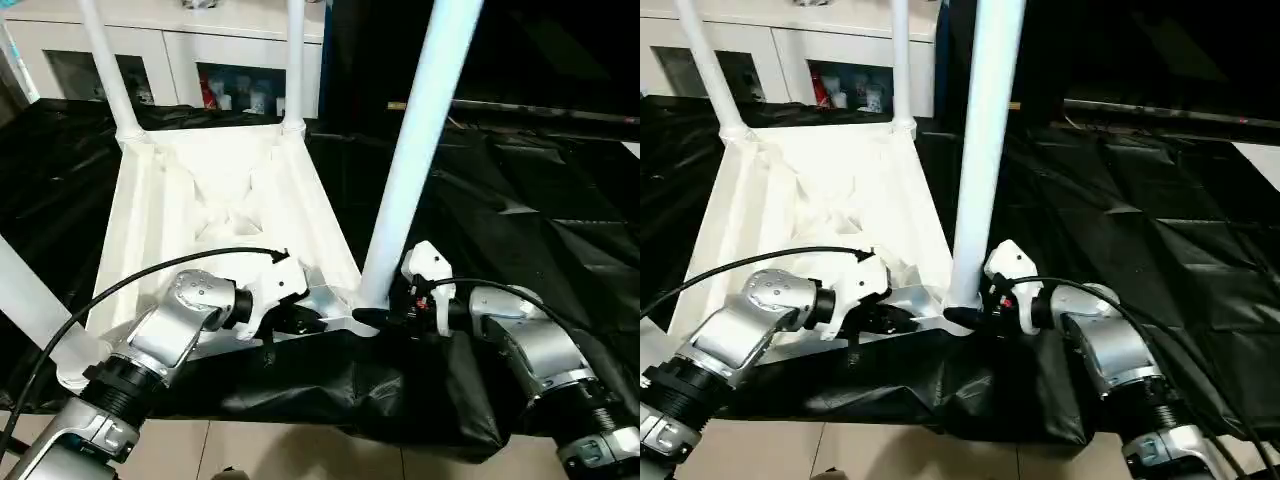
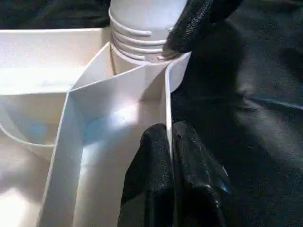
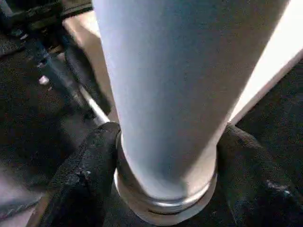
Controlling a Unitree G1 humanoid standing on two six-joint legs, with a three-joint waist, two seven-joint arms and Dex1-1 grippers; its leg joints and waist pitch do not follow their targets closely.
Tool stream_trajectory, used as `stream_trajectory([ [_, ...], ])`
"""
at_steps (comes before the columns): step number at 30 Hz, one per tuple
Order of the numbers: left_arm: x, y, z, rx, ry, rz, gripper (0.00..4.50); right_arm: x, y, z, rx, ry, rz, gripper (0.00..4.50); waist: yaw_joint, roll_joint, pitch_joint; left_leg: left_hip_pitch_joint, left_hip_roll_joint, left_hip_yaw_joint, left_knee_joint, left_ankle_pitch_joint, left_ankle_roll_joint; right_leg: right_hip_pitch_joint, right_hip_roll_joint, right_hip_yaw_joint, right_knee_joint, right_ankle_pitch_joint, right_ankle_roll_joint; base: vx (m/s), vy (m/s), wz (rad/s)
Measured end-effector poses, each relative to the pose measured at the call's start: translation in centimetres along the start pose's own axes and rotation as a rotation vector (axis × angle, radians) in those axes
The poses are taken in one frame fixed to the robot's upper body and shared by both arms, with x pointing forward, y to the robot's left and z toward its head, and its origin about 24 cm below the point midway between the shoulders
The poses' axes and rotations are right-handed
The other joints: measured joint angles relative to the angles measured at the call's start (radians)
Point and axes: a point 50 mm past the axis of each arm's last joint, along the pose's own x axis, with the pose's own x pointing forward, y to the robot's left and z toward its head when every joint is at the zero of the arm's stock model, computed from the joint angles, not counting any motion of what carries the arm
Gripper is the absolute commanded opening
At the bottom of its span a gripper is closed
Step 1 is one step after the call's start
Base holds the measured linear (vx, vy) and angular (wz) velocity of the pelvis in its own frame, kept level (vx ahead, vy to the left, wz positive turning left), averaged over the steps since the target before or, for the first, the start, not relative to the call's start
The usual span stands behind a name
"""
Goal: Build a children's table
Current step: Rotate leg to tighten
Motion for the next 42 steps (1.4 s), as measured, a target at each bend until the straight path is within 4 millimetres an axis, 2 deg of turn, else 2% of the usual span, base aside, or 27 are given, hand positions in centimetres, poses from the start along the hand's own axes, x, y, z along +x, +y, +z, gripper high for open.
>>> stream_trajectory([
  [6,2.9,1.8,1.6,-0.085,-0.023,0.243,0.0,3.4,-1.5,0.3,0.15,-0.076,-0.424,2.73,-0.024,-0.004,-0.001,0.0,-0.003,-0.001,0.0,0.0,0.0,0.0,-0.001,0.001,-0.004,0.0,0.0,0.0,0.0,0.0],
  [11,4.7,2.3,2.7,-0.122,-0.022,0.34,0.0,5.8,-1.8,1.2,0.226,-0.096,-0.625,2.73,-0.027,-0.006,-0.003,-0.001,-0.007,-0.001,-0.001,0.0,0.0,-0.001,-0.002,0.001,-0.004,0.0,0.0,0.0,0.0,0.0],
  [12,5.0,2.3,2.9,-0.122,-0.021,0.35,0.0,5.9,-1.9,1.2,0.228,-0.097,-0.645,3.07,-0.025,-0.006,-0.004,0.0,-0.007,-0.001,-0.001,0.0,0.0,0.0,-0.002,0.001,-0.004,0.0,0.0,0.0,0.0,0.0],
  [14,5.2,2.3,3.1,-0.119,-0.021,0.358,0.0,6.0,-2.0,1.3,0.22,-0.101,-0.649,3.42,-0.024,-0.006,-0.006,-0.001,-0.007,-0.001,-0.004,0.0,0.0,0.0,-0.002,0.001,-0.008,0.0,0.001,0.027,0.003,0.01],
  [16,5.3,2.3,3.2,-0.116,-0.022,0.358,0.0,6.1,-1.9,1.3,0.218,-0.105,-0.644,3.49,-0.023,-0.006,-0.006,-0.001,-0.007,-0.001,-0.007,0.0,0.0,0.0,-0.002,0.001,-0.01,0.0,0.001,0.0,0.0,0.0],
  [19,5.1,2.3,3.2,-0.111,-0.021,0.359,0.0,6.1,-2.0,1.4,0.216,-0.109,-0.626,3.88,-0.023,-0.006,-0.006,0.0,-0.007,0.0,-0.008,0.0,0.0,0.0,-0.002,0.001,-0.01,0.0,0.0,0.0,0.0,0.0],
  [21,4.8,2.5,3.0,-0.097,-0.022,0.347,0.0,5.8,-2.1,1.4,0.188,-0.105,-0.566,3.95,-0.025,-0.007,-0.006,0.0,-0.007,0.0,-0.009,0.0,0.0,0.0,-0.001,0.001,-0.01,0.0,0.0,0.0,0.0,0.0],
  [27,2.8,2.7,1.9,-0.058,-0.024,0.271,0.0,4.1,-2.0,1.1,0.035,-0.039,-0.354,3.95,-0.019,-0.007,-0.006,0.0,-0.006,0.0,-0.013,0.0,0.0,-0.001,-0.001,0.0,-0.011,0.0,0.0,0.0,0.0,0.0],
  [30,1.6,2.4,1.2,-0.045,-0.031,0.188,0.0,2.4,-1.7,0.8,-0.064,0.015,-0.211,3.95,-0.016,-0.007,-0.006,0.0,-0.005,0.0,-0.012,0.0,0.0,0.0,-0.001,0.001,-0.012,0.001,0.0,0.0,0.0,0.0],
  [36,-0.2,1.9,0.2,-0.03,-0.033,0.074,0.0,0.9,-1.1,0.7,-0.081,0.041,-0.049,3.95,-0.014,-0.008,-0.005,-0.001,-0.005,0.0,-0.013,0.0,0.0,0.0,-0.001,0.0,-0.014,0.002,-0.003,0.0,0.0,0.0],
  [42,-1.3,1.4,-0.1,-0.023,-0.031,-0.018,0.0,0.4,-0.4,0.8,-0.073,0.034,0.06,3.95,-0.001,-0.01,-0.003,-0.001,-0.005,0.0,-0.012,-0.001,0.001,-0.003,-0.002,0.0,-0.015,0.002,-0.004,0.0,0.0,0.0],
])
